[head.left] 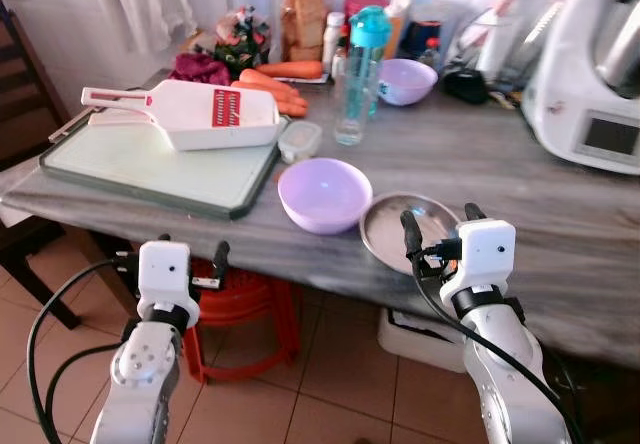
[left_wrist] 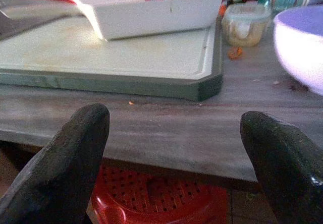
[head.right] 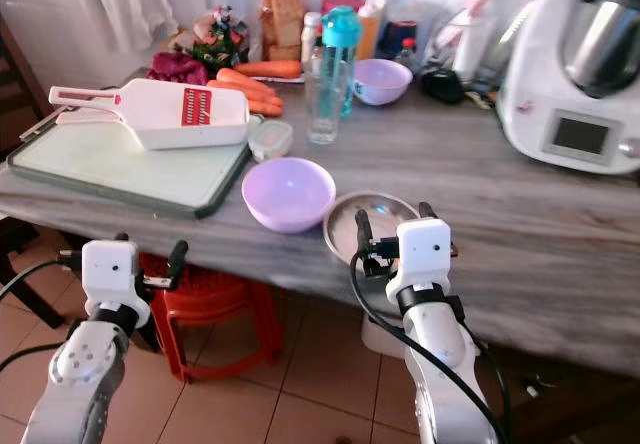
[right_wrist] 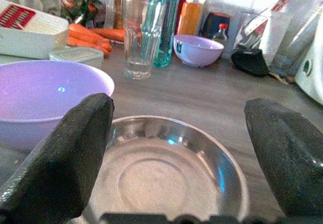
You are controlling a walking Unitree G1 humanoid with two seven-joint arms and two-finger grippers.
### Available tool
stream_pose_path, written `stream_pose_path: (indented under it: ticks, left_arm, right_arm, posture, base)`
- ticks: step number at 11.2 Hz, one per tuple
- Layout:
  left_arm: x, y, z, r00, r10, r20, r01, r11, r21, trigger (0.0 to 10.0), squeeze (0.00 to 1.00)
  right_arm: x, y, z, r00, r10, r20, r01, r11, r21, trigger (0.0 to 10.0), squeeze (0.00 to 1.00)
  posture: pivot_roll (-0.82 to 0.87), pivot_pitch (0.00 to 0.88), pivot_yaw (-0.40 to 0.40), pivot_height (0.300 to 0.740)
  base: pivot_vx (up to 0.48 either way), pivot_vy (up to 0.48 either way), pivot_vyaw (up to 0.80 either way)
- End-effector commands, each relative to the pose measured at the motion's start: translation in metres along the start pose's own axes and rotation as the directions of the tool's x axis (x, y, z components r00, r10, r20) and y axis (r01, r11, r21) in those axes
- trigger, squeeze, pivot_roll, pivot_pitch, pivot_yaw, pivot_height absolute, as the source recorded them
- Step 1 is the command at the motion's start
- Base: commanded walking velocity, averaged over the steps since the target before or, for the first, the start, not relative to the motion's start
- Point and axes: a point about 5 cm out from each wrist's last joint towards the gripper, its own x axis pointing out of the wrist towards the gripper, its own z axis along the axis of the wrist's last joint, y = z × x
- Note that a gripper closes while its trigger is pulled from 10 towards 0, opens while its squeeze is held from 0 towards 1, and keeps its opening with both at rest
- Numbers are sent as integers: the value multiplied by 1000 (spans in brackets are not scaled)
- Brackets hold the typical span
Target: Setting the table
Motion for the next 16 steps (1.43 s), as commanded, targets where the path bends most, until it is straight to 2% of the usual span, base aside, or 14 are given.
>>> stream_pose_path:
  ticks: [1, 8, 11, 15, 16]
  left_arm:
    - [0, -3, -4, 1000, -8, -23, 8, 1000, -1, 10000, 0]
    - [1, -6, -6, 999, -36, -32, 36, 999, 4, 10000, 0]
    - [2, -7, -7, 998, -42, -46, 41, 999, -18, 10000, 0]
    - [8, -18, 1, 989, -146, 18, 147, 988, -42, 10000, 0]
    - [10, -23, 3, 984, -175, 25, 176, 984, -37, 10000, 0]
  right_arm:
    - [1, -3, 0, 1000, -13, 4, 13, 1000, -3, 10000, 0]
    - [4, -2, -2, 1000, -27, 3, 27, 1000, 15, 10000, 0]
    - [4, 1, -2, 1000, -21, 4, 21, 1000, 20, 10000, 0]
    - [8, 0, 0, 999, -31, 9, 31, 999, 21, 10000, 0]
    - [9, -1, 1, 999, -30, 14, 30, 999, 15, 10000, 0]
  posture:
    - [65, 13, -9, 740]
    - [66, 12, -1, 740]
    - [68, 15, 1, 740]
    - [53, 4, 3, 740]
    - [47, 0, 3, 740]
  base:
    - [-315, 0, 0]
    - [-318, 0, 0]
    - [-321, 0, -133]
    - [-79, 0, 0]
    - [0, 0, -800]
